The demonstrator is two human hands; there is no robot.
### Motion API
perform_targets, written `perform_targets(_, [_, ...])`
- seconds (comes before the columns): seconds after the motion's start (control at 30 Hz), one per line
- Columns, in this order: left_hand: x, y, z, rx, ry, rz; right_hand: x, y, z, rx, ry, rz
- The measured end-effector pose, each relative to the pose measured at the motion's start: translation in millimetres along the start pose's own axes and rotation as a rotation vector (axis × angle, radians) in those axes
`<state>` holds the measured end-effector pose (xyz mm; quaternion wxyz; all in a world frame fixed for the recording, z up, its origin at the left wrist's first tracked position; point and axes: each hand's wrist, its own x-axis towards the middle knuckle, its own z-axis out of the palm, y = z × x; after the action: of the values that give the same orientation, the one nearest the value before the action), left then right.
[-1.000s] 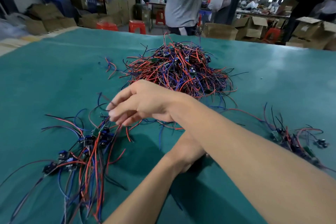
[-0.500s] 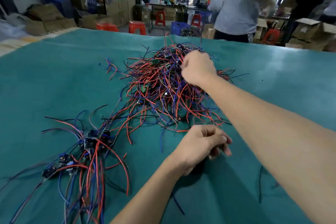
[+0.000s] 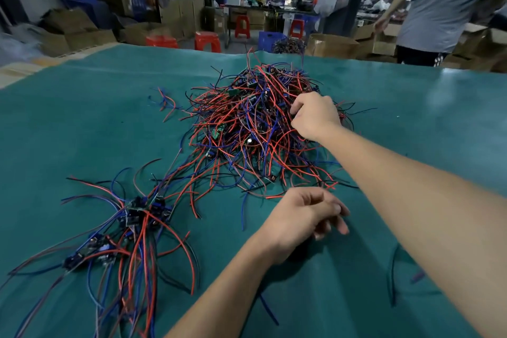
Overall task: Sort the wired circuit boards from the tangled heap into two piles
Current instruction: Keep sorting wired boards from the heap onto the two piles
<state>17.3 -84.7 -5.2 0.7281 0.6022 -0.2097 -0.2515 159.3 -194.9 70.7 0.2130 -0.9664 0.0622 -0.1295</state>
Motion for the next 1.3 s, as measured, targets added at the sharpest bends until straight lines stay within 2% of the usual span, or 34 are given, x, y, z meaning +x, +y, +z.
perform_targets(0.13, [0.2, -0.7, -0.8, -0.01, -0.002, 0.005, -0.3, 6.1, 1.0, -0.014, -0.02, -0.008])
perform_targets(0.23, [0.4, -0.3, -0.8, -0.014, -0.003, 0.007, 4.1, 13.4, -2.3, -0.14, 0.007, 0.029])
perform_targets(0.3, [0.2, -0.1, -0.8, -0.012, -0.005, 0.009, 6.5, 16.1, -3.7, -0.176, -0.067, 0.049])
perform_targets(0.43, [0.4, -1.0, -1.1, -0.012, -0.01, 0.011, 14.6, 13.6, -3.9, -0.073, -0.162, -0.005])
perform_targets(0.63, [0.9, -1.5, -2.2, -0.004, -0.013, 0.014, 23.4, 14.9, -0.4, -0.072, -0.05, 0.051])
perform_targets(0.9, [0.4, -0.5, -1.5, -0.013, -0.014, 0.001, 20.0, 21.6, 5.4, 0.102, 0.036, 0.083])
perform_targets(1.1, [-0.3, 1.0, -1.4, -0.032, -0.002, -0.023, 0.9, 35.1, -27.7, 0.255, 0.179, 0.088])
perform_targets(1.2, [1.3, 1.3, -0.8, -0.087, 0.042, -0.047, -27.7, 48.5, -52.6, 0.417, 0.272, 0.11])
perform_targets(1.3, [4.2, 2.6, -0.1, -0.251, 0.099, -0.064, -73.1, 60.8, -67.7, 0.607, 0.339, 0.153])
